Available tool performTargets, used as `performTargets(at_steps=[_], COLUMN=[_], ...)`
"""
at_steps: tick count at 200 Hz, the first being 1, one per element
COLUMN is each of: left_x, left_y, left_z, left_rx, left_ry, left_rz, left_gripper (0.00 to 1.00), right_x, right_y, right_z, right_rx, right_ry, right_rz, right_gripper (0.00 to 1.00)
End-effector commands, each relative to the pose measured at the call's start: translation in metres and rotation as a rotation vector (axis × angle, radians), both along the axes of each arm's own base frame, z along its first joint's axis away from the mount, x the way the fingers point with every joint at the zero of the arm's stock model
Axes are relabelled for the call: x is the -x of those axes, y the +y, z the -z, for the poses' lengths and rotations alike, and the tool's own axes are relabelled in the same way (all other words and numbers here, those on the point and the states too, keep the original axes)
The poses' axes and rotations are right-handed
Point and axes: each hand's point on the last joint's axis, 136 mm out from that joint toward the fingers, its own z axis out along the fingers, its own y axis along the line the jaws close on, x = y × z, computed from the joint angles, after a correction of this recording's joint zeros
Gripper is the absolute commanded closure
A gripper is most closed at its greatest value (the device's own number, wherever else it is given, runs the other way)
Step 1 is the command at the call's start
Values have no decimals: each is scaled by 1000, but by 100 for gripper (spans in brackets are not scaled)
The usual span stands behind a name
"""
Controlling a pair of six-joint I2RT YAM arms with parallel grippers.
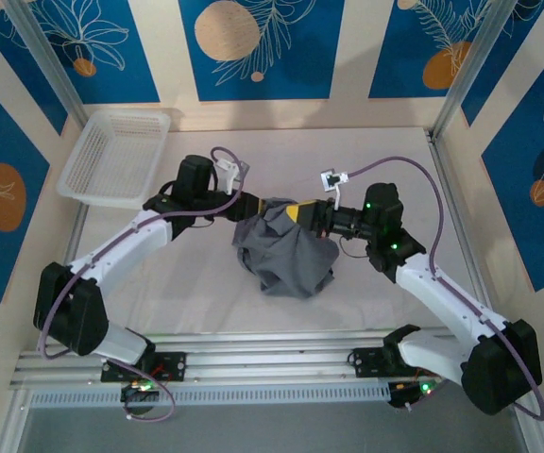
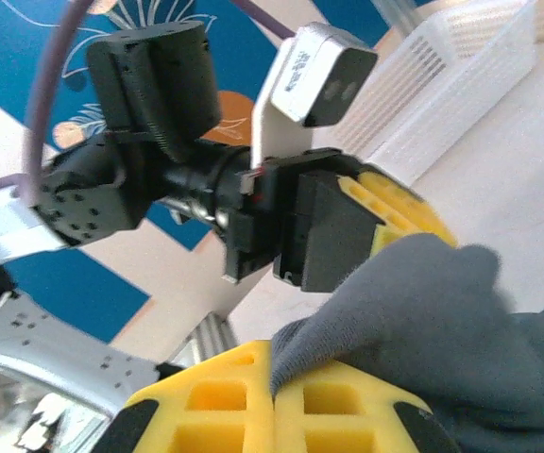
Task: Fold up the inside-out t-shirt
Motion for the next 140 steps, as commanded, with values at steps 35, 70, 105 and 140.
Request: performTargets(at_steps=[35,70,105,140], left_x=[41,63,50,42], left_y=[27,14,-16,-30], left_z=[-30,-7,5,-3], left_rx=[-15,-12,90,118], left_ry=[-105,38,117,105], left_rz=[-11,-16,13,40], left_gripper=[49,50,46,100], right_x=[5,0,1,-13], right_y=[-10,-11,-9,-21], right_z=[0,4,2,15], right_rx=[-43,-39,-39,-15], right_ry=[48,72,84,158], right_rz=[-60,-46,-50,50], right_gripper=[100,100,100,100])
